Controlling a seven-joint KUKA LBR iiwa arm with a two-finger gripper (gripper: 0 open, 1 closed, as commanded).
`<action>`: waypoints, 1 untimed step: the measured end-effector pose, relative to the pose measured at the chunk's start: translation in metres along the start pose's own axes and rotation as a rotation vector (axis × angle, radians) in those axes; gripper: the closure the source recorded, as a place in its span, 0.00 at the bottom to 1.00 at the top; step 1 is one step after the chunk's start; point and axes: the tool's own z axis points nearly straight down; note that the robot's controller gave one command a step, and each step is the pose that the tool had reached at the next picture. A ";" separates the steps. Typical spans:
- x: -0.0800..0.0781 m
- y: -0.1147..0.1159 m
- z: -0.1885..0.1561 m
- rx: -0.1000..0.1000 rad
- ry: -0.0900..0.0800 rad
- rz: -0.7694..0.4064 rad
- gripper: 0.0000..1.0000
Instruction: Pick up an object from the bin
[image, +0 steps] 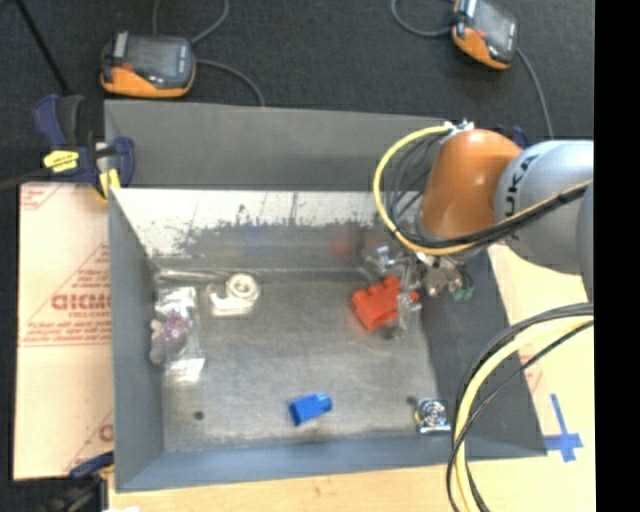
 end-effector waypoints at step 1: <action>0.000 -0.001 -0.004 0.000 0.002 0.002 1.00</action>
Offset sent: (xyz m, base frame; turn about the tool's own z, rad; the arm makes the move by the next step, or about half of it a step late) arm 0.0000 0.0000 0.0000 0.0000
